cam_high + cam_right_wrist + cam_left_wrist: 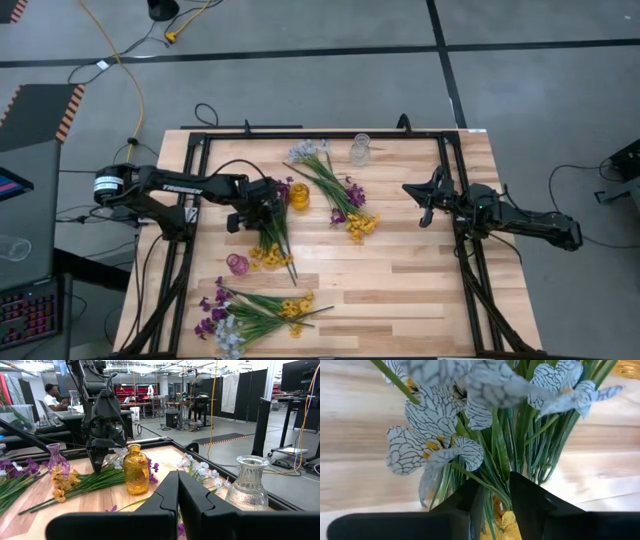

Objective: Sort flowers into vase by color
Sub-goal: Put the middle white flowers into the transparent vase

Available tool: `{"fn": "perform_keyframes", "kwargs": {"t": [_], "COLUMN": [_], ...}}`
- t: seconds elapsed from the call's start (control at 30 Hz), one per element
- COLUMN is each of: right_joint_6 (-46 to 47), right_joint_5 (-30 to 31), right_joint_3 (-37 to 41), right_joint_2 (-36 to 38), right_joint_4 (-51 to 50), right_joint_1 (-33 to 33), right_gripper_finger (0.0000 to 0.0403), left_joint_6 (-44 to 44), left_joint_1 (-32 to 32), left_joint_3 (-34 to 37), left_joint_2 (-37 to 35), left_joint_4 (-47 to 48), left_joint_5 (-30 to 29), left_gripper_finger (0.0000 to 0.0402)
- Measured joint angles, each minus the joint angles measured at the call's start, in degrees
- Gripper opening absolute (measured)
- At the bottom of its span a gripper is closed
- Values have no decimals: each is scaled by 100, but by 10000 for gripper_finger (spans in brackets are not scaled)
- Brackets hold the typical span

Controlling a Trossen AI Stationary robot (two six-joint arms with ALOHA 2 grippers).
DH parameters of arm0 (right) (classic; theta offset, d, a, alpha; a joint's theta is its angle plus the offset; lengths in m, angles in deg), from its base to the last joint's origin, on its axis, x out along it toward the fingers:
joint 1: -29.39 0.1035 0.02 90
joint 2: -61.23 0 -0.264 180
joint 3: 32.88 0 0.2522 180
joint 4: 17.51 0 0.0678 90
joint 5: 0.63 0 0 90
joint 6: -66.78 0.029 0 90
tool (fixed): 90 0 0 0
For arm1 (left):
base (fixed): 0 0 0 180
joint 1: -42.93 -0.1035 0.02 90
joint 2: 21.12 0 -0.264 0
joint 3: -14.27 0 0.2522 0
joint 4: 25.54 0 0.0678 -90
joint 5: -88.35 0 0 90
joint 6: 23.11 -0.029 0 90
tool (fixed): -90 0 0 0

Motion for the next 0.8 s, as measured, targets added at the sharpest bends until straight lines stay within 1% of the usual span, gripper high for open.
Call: {"fn": "perform_keyframes", "kwargs": {"t": [0.1,0.27,0.47,0.8], "right_joint_6": [1,2,2,2], "right_joint_5": [-2,-2,-2,-2], "right_joint_3": [0,0,-2,0], "right_joint_2": [0,0,1,2], "right_joint_4": [0,0,-2,-2], "right_joint_1": [0,-2,0,0], "right_gripper_finger": [36,36,36,36], "left_joint_6": [7,82,219,354], "left_joint_1": [-1,-34,-44,-44], "left_joint_3": [0,0,0,13], "left_joint_2": [-132,-347,-303,-303], "left_joint_4": [57,300,423,324], "left_joint_5": [-26,-260,-289,-633], "left_gripper_finger": [73,67,66,66]}}
